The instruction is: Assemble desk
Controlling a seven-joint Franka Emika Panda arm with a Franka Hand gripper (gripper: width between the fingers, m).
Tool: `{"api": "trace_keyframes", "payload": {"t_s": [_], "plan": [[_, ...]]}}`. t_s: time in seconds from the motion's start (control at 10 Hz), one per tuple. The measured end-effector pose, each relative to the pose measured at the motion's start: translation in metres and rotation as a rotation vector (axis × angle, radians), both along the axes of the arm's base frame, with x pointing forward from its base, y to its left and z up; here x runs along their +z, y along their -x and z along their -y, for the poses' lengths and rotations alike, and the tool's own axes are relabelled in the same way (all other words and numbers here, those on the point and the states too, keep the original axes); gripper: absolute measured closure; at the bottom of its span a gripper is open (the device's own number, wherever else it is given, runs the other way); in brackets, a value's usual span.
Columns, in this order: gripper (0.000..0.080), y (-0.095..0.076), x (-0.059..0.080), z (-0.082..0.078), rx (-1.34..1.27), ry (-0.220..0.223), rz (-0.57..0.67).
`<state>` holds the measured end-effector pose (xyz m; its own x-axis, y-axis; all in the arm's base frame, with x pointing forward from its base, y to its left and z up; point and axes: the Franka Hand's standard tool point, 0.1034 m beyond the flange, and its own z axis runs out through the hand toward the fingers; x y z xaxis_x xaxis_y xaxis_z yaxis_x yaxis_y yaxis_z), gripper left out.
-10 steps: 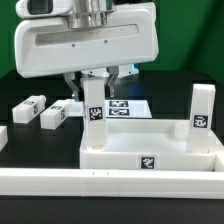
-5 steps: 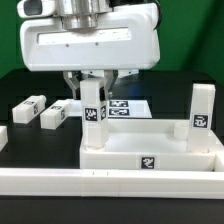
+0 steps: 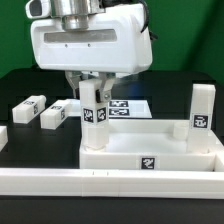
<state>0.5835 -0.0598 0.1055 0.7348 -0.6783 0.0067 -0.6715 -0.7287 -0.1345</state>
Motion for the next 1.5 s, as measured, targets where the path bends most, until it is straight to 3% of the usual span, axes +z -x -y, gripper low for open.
{"api": "trace_keyframes", "payload": {"t_s": [0.1,0.2,0.3,1.1,1.5], "plan": [[0.0293,0.000,0.000,-0.001,0.019,0.001,0.002],[0.0293,0.000,0.001,0.000,0.114,0.006,0.002],[0.0176,-0.001,0.001,-0.001,0.134,0.009,0.006],[0.0150,-0.001,-0.001,-0.012,0.883,0.091,0.061],[0.0150,-0.003,0.001,-0.010,1.219,0.132,0.092]]}}
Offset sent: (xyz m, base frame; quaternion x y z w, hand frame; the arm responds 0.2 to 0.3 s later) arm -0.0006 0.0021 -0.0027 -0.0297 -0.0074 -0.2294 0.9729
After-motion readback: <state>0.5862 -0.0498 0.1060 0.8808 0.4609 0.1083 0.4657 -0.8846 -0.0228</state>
